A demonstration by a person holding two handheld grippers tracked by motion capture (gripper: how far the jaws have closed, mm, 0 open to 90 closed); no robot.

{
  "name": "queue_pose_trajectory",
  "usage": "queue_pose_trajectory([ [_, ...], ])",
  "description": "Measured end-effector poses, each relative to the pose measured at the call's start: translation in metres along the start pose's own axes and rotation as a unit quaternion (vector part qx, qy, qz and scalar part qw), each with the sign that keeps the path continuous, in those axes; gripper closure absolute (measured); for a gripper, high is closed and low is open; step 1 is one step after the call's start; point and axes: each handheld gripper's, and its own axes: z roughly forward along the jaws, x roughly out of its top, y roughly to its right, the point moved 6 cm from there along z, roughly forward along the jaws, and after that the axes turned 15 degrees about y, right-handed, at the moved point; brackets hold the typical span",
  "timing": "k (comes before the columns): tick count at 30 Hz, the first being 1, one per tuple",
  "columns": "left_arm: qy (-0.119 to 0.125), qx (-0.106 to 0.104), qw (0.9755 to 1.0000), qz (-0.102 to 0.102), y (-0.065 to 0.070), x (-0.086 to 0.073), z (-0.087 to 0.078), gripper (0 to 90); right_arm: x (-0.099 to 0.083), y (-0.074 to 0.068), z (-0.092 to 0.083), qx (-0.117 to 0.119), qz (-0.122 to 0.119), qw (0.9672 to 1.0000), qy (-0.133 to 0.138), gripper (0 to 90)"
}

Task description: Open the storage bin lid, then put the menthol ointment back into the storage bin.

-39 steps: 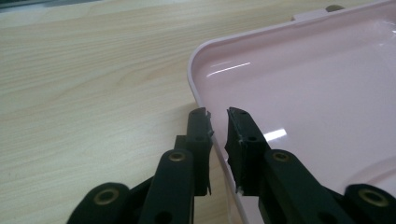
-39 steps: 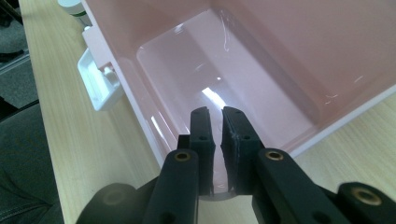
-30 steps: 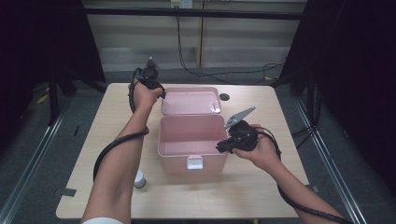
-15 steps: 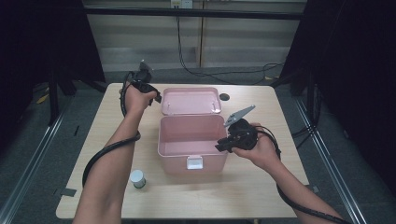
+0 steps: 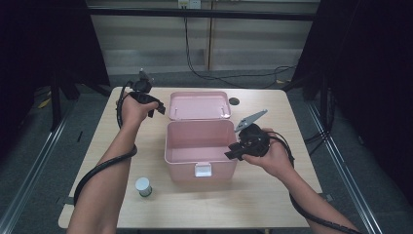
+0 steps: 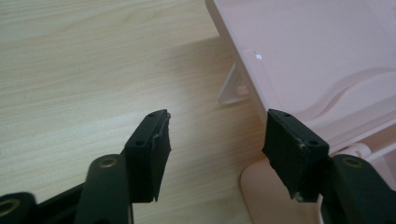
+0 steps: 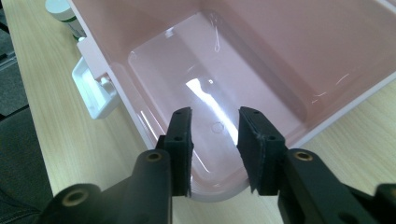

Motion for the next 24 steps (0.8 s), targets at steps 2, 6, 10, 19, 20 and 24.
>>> queue_pose_trajectory([
  [2, 0.002, -0.004, 1.0, 0.005, 0.0, -0.002, -0.002, 37.4, 0.001, 0.0, -0.001, 0.0, -0.002, 1.0, 0.001, 60.5],
  [6, 0.0, -0.011, 0.9999, 0.008, 0.0, -0.006, -0.006, 33.4, 0.002, 0.002, -0.004, 0.005, 0.008, 0.9999, 0.01, 57.2],
  [10, -0.003, -0.027, 0.9996, 0.008, 0.001, -0.011, -0.009, 30.9, 0.003, 0.003, -0.006, 0.008, 0.012, 0.9997, 0.02, 53.2],
  [19, -0.008, -0.027, 0.9996, 0.008, -0.008, -0.022, -0.023, 29.6, 0.006, 0.005, -0.012, -0.005, 0.008, 0.9998, 0.017, 45.3],
  [20, -0.007, -0.026, 0.9996, 0.006, -0.008, -0.023, -0.024, 29.6, 0.007, 0.006, -0.014, -0.008, 0.007, 0.9998, 0.019, 45.0],
  [24, -0.008, -0.023, 0.9996, 0.013, -0.012, -0.027, -0.032, 29.6, 0.004, 0.012, -0.02, -0.016, 0.015, 0.9994, 0.027, 43.1],
])
